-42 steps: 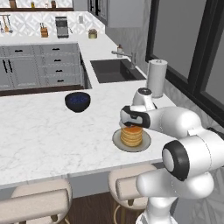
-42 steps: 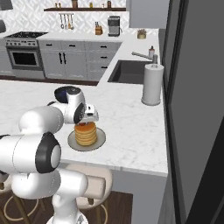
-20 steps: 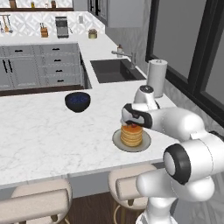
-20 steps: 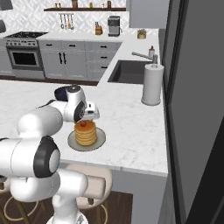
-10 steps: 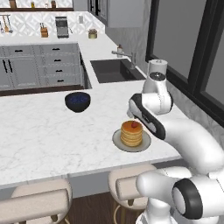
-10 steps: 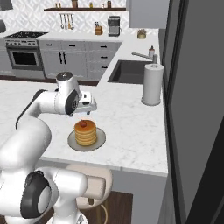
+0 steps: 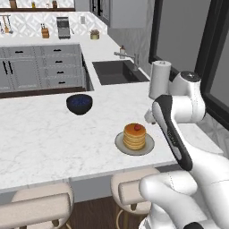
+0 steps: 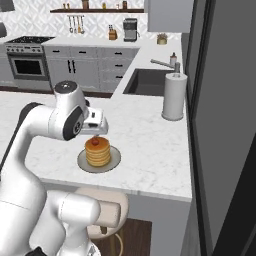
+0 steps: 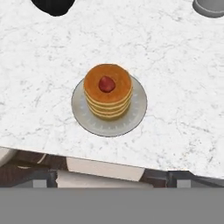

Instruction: Take the strawberry from the fridge and place it on top of the pancake, located on the dining counter.

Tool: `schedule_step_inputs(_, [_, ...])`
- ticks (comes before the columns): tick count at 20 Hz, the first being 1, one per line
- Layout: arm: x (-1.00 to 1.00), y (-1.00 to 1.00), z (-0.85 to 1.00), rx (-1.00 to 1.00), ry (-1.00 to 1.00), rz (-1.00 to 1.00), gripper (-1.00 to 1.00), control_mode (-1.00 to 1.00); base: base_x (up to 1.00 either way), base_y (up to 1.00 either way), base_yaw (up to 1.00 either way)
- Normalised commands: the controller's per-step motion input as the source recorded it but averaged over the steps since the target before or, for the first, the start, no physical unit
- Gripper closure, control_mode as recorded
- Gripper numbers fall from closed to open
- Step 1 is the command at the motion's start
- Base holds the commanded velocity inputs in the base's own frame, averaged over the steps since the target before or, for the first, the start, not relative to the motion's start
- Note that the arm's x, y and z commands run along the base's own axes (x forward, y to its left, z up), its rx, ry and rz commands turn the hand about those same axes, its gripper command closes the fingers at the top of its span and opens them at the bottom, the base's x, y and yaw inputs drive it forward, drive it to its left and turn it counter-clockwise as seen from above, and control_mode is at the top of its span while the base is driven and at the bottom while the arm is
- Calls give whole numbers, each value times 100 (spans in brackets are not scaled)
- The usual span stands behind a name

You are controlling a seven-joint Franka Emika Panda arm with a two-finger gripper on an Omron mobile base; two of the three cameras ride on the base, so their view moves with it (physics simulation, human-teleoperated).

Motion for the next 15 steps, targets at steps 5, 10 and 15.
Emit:
schedule_step_inputs(5, [-99,0,25,6,-3,0,-100,-100,0,0,0])
schedule_step_inputs(10, [-50,5,54,0,-4,0,-100,-100,0,0,0])
schedule_step_inputs(15, [11,47,21,-14,13,0,-100,-100,0,0,0])
